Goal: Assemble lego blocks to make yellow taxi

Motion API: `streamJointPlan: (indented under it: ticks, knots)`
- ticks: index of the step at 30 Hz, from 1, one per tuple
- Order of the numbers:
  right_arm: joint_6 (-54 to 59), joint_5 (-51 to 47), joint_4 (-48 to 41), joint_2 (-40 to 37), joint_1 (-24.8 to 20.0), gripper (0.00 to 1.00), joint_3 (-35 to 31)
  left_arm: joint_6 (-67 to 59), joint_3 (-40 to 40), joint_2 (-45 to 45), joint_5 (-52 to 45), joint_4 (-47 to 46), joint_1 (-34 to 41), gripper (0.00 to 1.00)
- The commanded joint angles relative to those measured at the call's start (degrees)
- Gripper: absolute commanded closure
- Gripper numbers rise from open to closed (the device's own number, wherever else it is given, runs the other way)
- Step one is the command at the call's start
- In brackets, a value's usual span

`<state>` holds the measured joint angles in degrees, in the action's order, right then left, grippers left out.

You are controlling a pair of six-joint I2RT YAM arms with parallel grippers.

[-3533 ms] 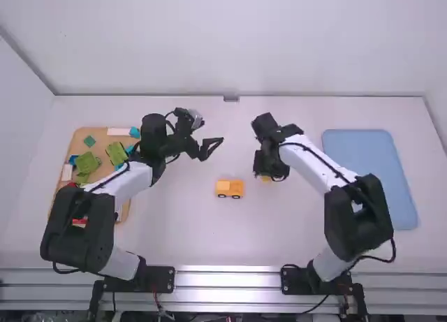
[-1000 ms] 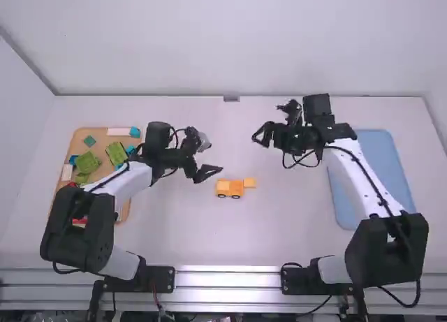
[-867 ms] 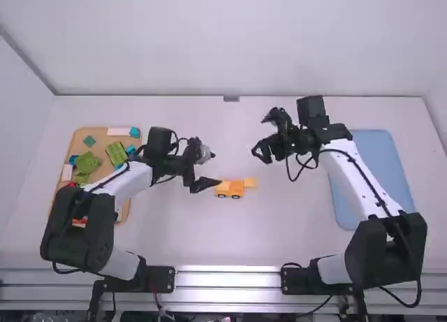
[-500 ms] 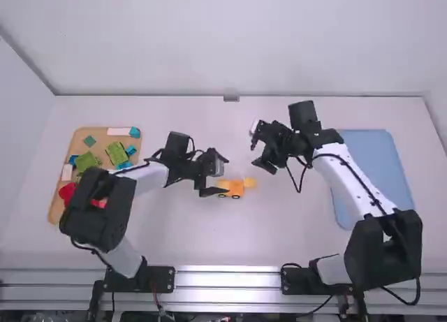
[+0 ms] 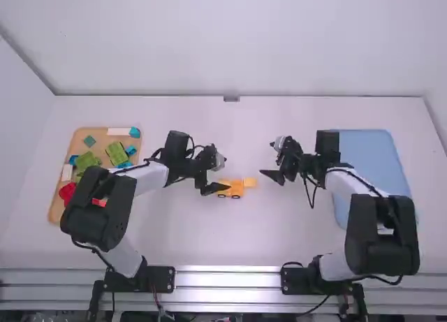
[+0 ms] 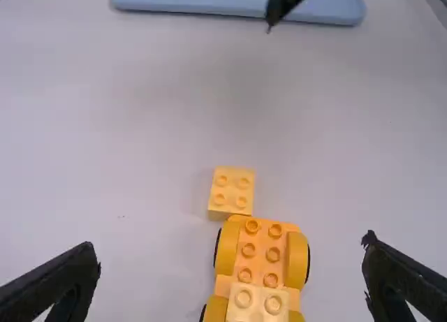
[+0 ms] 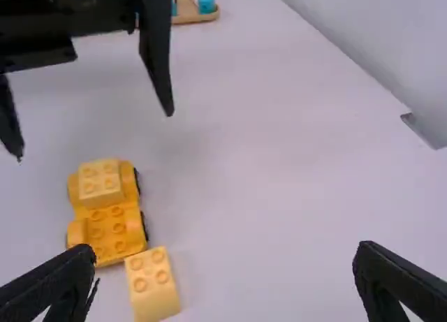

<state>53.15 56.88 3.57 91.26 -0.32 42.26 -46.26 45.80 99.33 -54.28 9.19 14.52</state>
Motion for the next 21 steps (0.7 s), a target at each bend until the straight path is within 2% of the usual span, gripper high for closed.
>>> streamJointPlan:
  ticks: [1, 6, 8, 11, 14, 16, 18, 21]
  knots:
    - [5.2, 3.7, -0.3, 5.4, 0.4, 0.02, -1.8, 0.4, 0.8, 0.7, -1.7, -0.3, 0.1, 0.01]
    - [0.5, 5.2, 8.5, 14.3, -0.2, 0.02, 0.4, 0.4, 0.8, 2.8, -2.2, 0.7, 0.1, 0.01]
    - [0.0, 7.5, 7.4, 16.3, -1.2, 0.01, 3.2, 0.5, 0.8, 3.5, -2.2, 1.4, 0.0, 0.01]
    - [11.5, 8.6, -1.5, 19.6, -1.6, 0.02, 6.3, 3.7, 0.8, 4.3, -2.2, 3.5, 0.0, 0.01]
    - [19.9, 8.3, -4.0, 23.8, 0.1, 0.02, 6.6, 5.1, 0.8, 4.3, -2.3, 3.8, 0.1, 0.01]
    - [20.6, 8.9, -1.4, 25.7, 0.9, 0.02, 7.0, 4.5, 0.8, 4.3, -2.8, 3.7, 0.2, 0.01]
    - [16.7, 9.3, 1.2, 27.5, 1.6, 0.02, 9.0, 3.8, 0.8, 4.3, -5.1, 4.5, -0.1, 0.01]
    - [14.7, 8.1, -1.7, 28.9, 2.4, 0.02, 11.8, 3.8, 0.8, 4.3, -6.9, 5.4, -0.2, 0.01]
